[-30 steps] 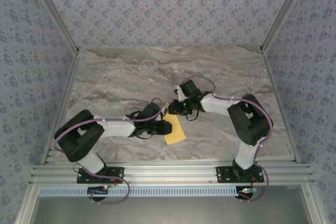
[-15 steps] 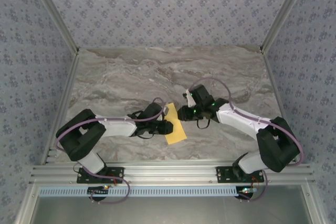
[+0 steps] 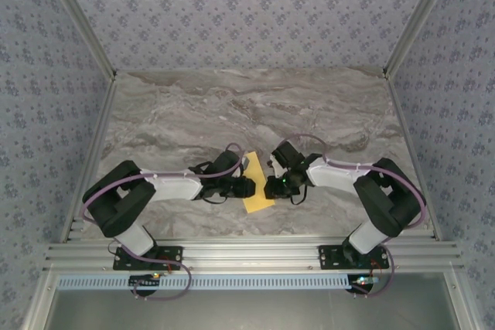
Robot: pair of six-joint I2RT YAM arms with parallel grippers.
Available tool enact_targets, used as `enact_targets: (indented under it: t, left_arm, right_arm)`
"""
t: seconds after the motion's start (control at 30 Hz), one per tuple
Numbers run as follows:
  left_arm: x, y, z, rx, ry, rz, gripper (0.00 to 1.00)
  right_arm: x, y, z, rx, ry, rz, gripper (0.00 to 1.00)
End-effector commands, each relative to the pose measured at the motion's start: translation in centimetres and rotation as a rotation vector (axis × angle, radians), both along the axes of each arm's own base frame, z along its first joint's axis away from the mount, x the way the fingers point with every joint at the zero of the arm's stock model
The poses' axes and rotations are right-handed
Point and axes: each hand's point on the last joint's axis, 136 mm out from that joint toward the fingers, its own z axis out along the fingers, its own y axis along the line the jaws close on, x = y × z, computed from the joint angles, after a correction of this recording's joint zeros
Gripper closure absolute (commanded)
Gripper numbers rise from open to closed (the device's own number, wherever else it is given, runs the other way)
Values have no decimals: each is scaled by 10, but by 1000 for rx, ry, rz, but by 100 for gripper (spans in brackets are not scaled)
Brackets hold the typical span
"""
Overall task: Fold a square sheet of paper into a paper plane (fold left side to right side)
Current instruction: Hold the square sheet of paper at the center of the table, then first fold the square sheet of paper in half at the center of the table.
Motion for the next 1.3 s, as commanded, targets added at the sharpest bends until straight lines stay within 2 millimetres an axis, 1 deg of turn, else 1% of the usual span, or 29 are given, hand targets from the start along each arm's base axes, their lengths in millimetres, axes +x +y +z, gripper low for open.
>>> enact_targets:
  t: [0.0,0.13,0.27,0.43,0.57,0.7,0.87,1.13,1.27]
  left_arm:
    - [7,4,6,16,3,25,68]
    - [15,2,13,4,-8,37,65]
    - [24,3,15,7,-20,45,65]
    - [33,7,10,25,-24,58,65]
    - [33,10,2,50,-25,57,66]
    - [37,20,-4,89,-42,75,66]
    - [47,33,-5,112,-62,108,66]
    - [69,59,-8,157,-89,167,66]
    - [85,70,-4,154,-104,202,66]
  right_arm:
    - [-17,-18,-20,-111,71,18,81]
    - [-17,-30,-27,-190,65,31,81]
    - [-16,-32,-28,-207,60,25,81]
    - [-16,-34,-30,-223,58,22,81]
    - [-16,-36,-30,-232,55,18,81]
    - [-17,-42,-31,-261,56,21,81]
    - [-19,-47,-32,-284,55,21,81]
    - [-22,-50,-34,-285,62,18,82]
    - [-22,-50,-34,-281,60,16,82]
